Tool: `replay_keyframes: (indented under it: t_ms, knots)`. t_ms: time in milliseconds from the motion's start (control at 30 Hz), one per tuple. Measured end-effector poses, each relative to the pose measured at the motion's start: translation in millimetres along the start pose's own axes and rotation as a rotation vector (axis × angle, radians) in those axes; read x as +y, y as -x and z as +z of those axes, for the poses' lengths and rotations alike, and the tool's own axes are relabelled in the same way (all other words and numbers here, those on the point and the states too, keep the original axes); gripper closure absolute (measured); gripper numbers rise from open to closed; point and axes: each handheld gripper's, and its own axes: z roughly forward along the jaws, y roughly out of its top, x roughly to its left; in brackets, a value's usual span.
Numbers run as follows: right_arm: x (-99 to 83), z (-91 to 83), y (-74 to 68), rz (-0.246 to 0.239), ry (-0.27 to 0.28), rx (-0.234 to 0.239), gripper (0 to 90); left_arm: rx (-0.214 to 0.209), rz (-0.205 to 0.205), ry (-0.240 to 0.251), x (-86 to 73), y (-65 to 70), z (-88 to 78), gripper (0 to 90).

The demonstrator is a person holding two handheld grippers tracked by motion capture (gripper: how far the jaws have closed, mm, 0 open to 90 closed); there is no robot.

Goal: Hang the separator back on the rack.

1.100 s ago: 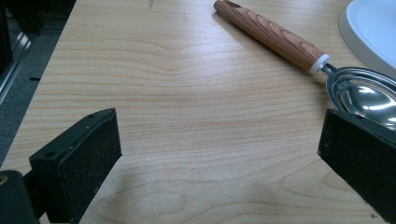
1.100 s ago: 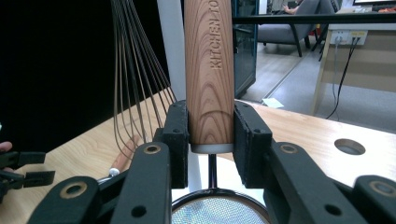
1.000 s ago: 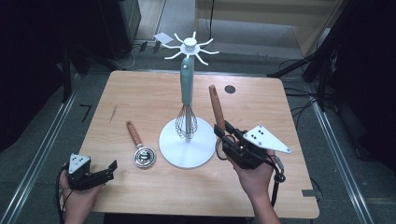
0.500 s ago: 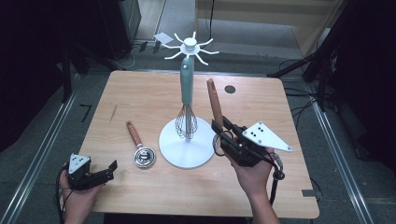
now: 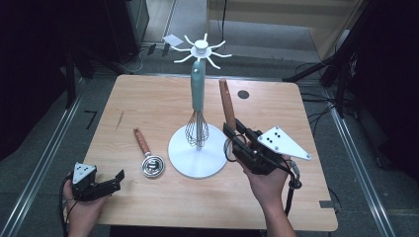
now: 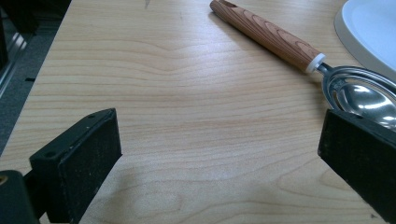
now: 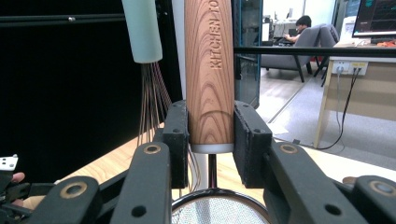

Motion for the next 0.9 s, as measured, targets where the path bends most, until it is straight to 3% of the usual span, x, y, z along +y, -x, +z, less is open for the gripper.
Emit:
replay_keyframes:
  t_ms: [900]
  knots:
    - [22.7, -4.1, -8.8, -0.017, 0.070, 0.002, 70.7, -0.002, 0.001, 0.004, -0.2, 0.4, 0.2, 0.0]
